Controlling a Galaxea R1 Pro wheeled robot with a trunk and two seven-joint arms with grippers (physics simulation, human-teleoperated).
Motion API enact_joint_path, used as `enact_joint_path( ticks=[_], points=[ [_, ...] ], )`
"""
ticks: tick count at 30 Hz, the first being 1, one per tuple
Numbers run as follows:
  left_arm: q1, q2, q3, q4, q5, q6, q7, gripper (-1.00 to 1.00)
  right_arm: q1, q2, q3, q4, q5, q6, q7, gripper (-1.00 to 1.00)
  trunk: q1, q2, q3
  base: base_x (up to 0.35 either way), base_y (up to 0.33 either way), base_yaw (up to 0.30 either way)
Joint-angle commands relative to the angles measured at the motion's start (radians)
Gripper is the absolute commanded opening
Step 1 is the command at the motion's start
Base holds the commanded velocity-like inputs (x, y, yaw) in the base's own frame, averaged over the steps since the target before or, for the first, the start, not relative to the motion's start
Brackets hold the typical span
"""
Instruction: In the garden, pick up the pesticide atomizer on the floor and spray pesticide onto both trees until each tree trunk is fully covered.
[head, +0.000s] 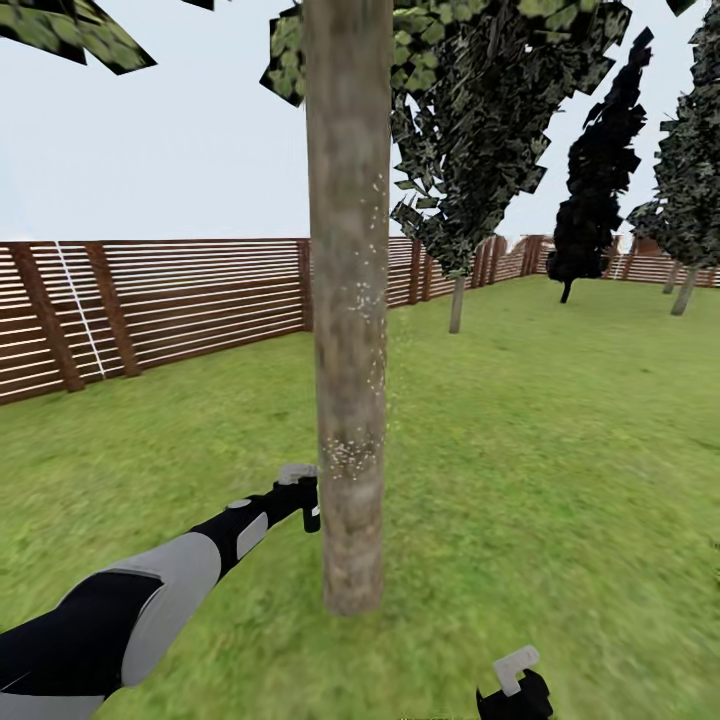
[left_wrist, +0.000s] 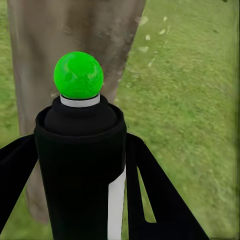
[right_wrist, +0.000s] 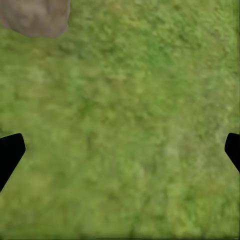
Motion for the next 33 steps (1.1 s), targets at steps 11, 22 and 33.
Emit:
enact_joint_path(
  ticks=[11, 22, 33],
  points=[
    [0.0, -0.002, -0.001, -0.011, 0.002, 0.002, 0.003, -1.0, 0.0, -0.003, 0.002, -0.003, 0.003, 0.0, -0.001, 1.0, 0.0, 0.0, 0.0, 0.0, 0.177, -0.116],
    [0.0, 0.093, -0.005, -0.3, 0.001, 0.341, 0.007, -1.0, 0.0, -0.032, 0.0, -0.002, 0.003, 0.0, -0.002, 1.0, 0.0, 0.0, 0.0, 0.0, 0.0, 0.0],
    [-0.001, 0.095, 0.011, -0.531, 0.007, 0.606, 0.164, -1.0, 0.0, -0.031, 0.001, -0.002, 0.003, 0.0, 0.0, 1.0, 0.0, 0.0, 0.0, 0.0, 0.0, 0.0]
  ],
)
